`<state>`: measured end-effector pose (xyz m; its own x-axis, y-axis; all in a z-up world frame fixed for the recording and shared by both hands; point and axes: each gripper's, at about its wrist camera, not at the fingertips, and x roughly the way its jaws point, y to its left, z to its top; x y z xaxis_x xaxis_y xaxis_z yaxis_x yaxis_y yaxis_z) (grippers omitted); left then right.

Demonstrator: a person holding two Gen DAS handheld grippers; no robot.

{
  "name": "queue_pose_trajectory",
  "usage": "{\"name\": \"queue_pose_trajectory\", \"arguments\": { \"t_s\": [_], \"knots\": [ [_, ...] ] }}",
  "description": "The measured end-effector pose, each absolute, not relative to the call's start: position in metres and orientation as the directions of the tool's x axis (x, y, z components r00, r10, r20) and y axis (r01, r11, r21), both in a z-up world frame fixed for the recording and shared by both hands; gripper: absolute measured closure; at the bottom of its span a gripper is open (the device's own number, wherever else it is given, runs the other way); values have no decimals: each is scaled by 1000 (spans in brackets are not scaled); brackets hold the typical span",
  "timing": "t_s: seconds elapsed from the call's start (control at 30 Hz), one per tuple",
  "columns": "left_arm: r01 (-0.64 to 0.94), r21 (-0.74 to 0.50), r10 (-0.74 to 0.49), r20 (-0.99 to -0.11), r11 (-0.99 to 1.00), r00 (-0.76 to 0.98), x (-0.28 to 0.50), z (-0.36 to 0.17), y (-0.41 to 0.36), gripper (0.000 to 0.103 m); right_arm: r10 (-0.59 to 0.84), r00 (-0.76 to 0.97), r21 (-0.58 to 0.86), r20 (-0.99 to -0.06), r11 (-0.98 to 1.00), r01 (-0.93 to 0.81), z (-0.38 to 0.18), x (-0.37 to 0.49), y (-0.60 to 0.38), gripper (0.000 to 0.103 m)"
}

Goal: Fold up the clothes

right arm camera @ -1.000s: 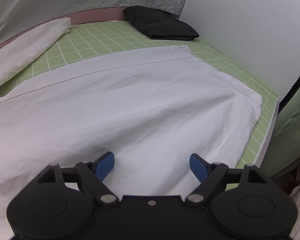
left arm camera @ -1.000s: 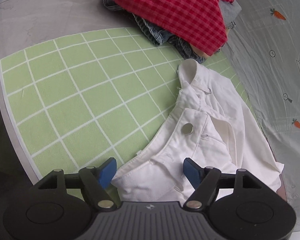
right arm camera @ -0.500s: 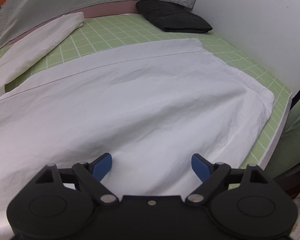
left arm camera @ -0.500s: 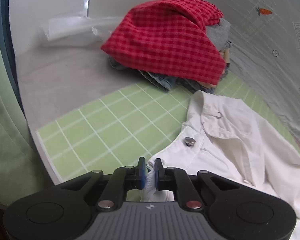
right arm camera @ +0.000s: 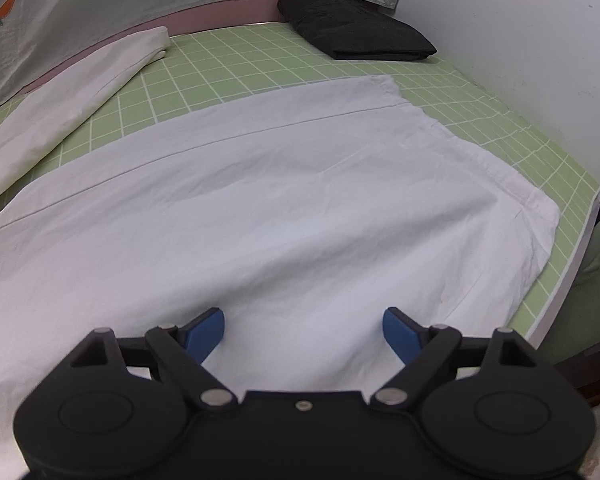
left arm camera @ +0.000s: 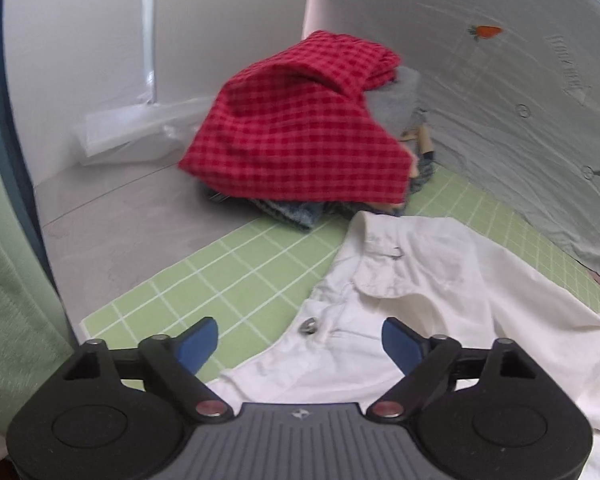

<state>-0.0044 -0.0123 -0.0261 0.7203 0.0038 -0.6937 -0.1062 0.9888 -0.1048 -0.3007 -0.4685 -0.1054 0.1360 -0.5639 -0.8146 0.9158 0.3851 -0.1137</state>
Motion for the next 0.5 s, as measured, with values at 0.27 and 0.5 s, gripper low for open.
{"name": "queue_pose_trajectory", "arguments": {
  "t_s": [0.27,0.5],
  "knots": [
    [-12,-54,-33,-755,998,655,11,-46,-97,4,-568,252,-111,-783,527,843,-90,-274,-519,3],
    [-35,-42,-13,-800,998,599,42,-70,-146,4,-559,333,-90,-759,597,797,-76,-232,-573,2]
  ]
}}
